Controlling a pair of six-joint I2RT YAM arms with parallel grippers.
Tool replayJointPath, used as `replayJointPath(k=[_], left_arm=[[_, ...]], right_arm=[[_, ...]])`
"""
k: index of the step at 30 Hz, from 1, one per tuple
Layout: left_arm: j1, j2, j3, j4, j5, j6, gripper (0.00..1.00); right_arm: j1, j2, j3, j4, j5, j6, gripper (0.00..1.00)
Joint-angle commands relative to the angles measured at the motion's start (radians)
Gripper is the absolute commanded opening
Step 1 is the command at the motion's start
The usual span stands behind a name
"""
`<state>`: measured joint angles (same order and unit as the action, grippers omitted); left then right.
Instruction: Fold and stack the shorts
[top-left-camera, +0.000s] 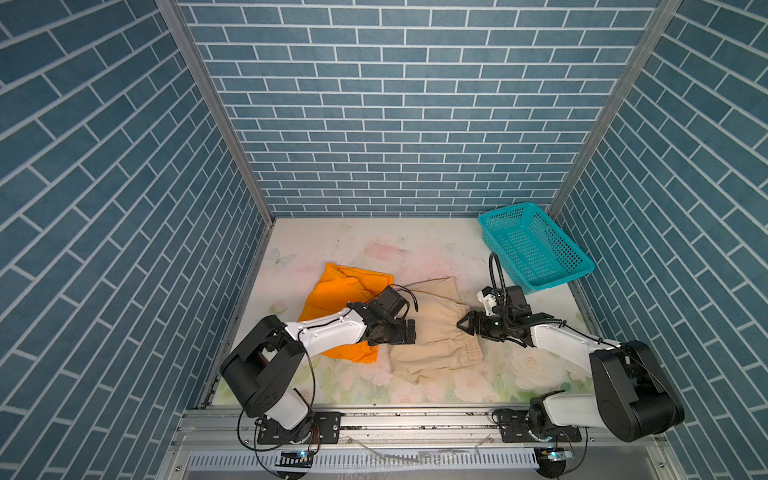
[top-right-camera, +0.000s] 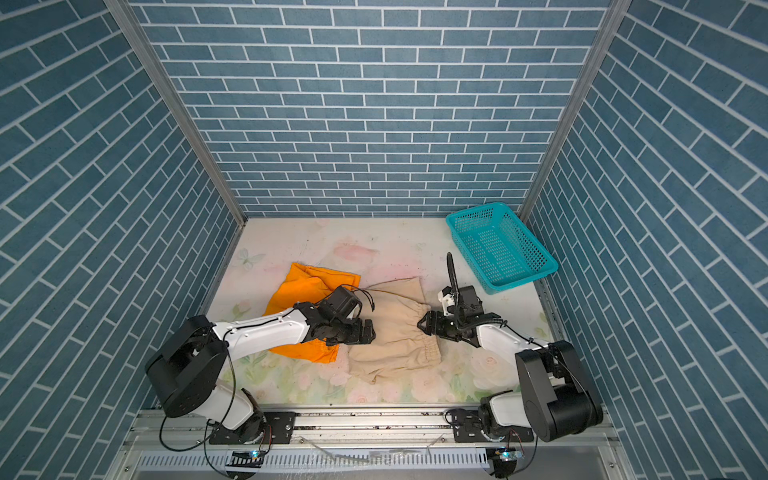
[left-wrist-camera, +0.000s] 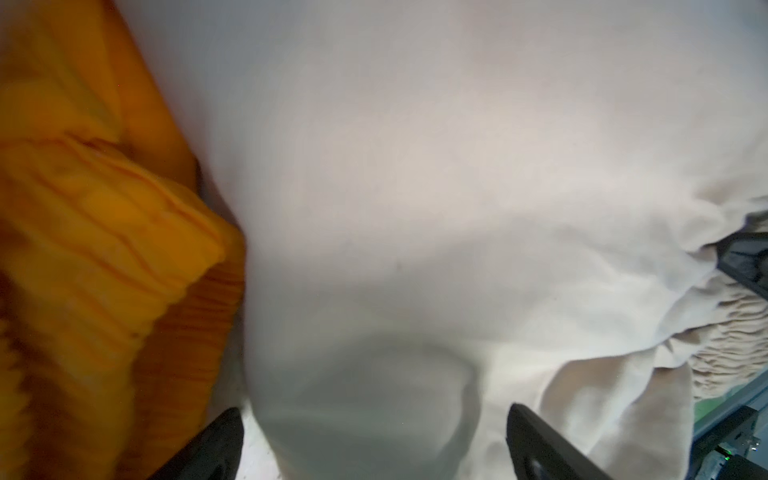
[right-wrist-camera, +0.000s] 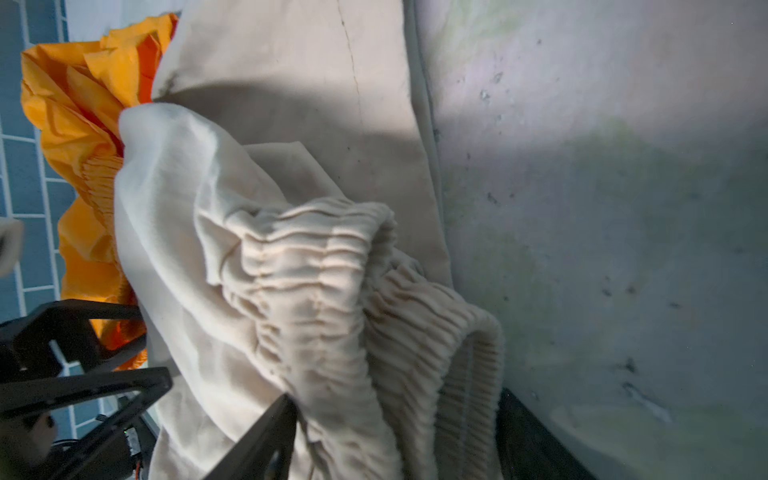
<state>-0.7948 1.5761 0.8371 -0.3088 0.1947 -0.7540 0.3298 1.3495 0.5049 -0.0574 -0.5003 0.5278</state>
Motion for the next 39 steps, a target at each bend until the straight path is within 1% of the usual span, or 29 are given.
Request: replayJointPath(k=[1,4,5,6,8,10,13,17,20,22,23,24,27,29,31,33,36,39], left_arm=[[-0.023,0.025,0.015,0.053,-0.010,0.017,1.00],[-0.039,0.049,0.035,0.104,0.012,0.013,0.99],[-0.043,0.059,0.046,0.110,0.023,0.013,0.95],[-0.047,0.075,0.068,0.109,0.035,0.016,0.89],[-0.053,0.100,0.104,0.083,0.046,0.023,0.76],[-0.058,0.115,0.128,0.061,0.054,0.026,0.61],[-0.060,0.116,0.148,0.039,0.060,0.027,0.45],[-0.059,0.114,0.197,-0.036,0.058,0.038,0.23],[-0.060,0.132,0.275,-0.163,0.049,0.059,0.12],[-0.058,0.153,0.351,-0.284,0.040,0.091,0.07],[-0.058,0.159,0.384,-0.337,0.035,0.108,0.06],[-0.057,0.167,0.420,-0.395,0.028,0.130,0.02],[-0.040,0.178,0.521,-0.568,0.013,0.198,0.00],[-0.021,0.173,0.576,-0.670,0.005,0.251,0.00],[0.008,0.161,0.637,-0.775,-0.023,0.320,0.00],[0.040,0.151,0.700,-0.861,-0.080,0.384,0.00],[0.101,0.120,0.767,-0.959,-0.142,0.463,0.00],[0.167,0.068,0.779,-0.996,-0.203,0.553,0.00]], right_arm=[[0.001,0.032,-0.054,0.057,-0.048,0.083,0.72],[0.003,0.041,-0.076,0.119,-0.089,0.110,0.69],[0.003,0.044,-0.078,0.135,-0.101,0.120,0.67],[0.003,0.044,-0.083,0.160,-0.118,0.137,0.63],[0.002,0.040,-0.096,0.223,-0.153,0.173,0.51],[0.003,0.036,-0.109,0.274,-0.168,0.202,0.37],[0.003,0.032,-0.118,0.294,-0.174,0.213,0.19],[0.003,0.008,-0.126,0.299,-0.179,0.231,0.00],[0.009,-0.039,-0.127,0.309,-0.177,0.268,0.00],[0.037,-0.092,-0.114,0.294,-0.159,0.302,0.00],[0.060,-0.121,-0.102,0.265,-0.132,0.320,0.00],[0.102,-0.164,-0.084,0.223,-0.089,0.339,0.00],[0.263,-0.270,-0.028,0.127,0.090,0.368,0.00],[0.331,-0.295,-0.005,0.127,0.153,0.390,0.00],[0.386,-0.285,0.024,0.142,0.200,0.385,0.00],[0.430,-0.243,0.061,0.160,0.233,0.360,0.00],[0.503,-0.139,0.131,0.219,0.259,0.323,0.00],[0.576,-0.012,0.225,0.313,0.288,0.294,0.00]])
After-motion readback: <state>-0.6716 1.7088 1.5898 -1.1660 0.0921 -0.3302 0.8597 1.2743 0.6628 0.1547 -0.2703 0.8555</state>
